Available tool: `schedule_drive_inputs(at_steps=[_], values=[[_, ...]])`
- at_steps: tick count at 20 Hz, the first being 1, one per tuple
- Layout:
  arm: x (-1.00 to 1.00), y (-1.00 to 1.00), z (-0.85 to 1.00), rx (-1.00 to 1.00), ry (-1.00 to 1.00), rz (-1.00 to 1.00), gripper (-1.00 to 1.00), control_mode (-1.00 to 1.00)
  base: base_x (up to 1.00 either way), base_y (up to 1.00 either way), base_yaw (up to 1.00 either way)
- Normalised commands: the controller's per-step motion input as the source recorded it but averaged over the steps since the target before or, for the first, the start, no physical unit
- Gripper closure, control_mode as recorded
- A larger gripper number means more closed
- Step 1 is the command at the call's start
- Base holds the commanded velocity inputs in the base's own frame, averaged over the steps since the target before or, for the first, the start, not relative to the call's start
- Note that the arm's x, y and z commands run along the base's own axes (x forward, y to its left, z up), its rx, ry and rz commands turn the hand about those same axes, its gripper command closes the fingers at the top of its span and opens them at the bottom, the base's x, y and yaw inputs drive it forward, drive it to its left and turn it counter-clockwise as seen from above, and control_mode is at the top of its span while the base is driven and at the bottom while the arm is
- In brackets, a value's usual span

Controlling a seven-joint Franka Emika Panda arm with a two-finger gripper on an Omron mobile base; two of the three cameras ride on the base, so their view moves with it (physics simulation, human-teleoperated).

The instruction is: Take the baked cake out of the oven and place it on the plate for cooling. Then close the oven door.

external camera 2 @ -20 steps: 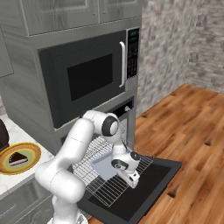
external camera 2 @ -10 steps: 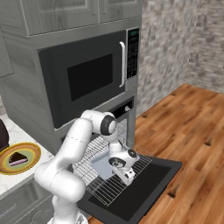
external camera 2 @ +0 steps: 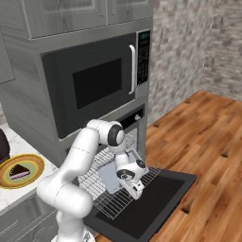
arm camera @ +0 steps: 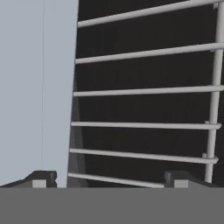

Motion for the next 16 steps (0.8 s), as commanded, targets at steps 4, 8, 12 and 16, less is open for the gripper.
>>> schedule_drive_inputs(at_steps=[4, 8, 12, 16], values=[[0.19, 0.22, -0.02, 0.01, 0.08, 0.00, -1.00, -1.00, 0.00, 0.00, 0.00], [0.30, 0.48, 0.00, 0.06, 0.11, 0.00, -1.00, -1.00, 0.00, 0.00, 0.00], [0.34, 0.48, -0.02, 0.13, 0.13, 0.00, -1.00, -1.00, 0.00, 0.00, 0.00], [0.30, 0.49, -0.02, 0.13, 0.12, 0.00, -1.00, -1.00, 0.00, 0.00, 0.00]])
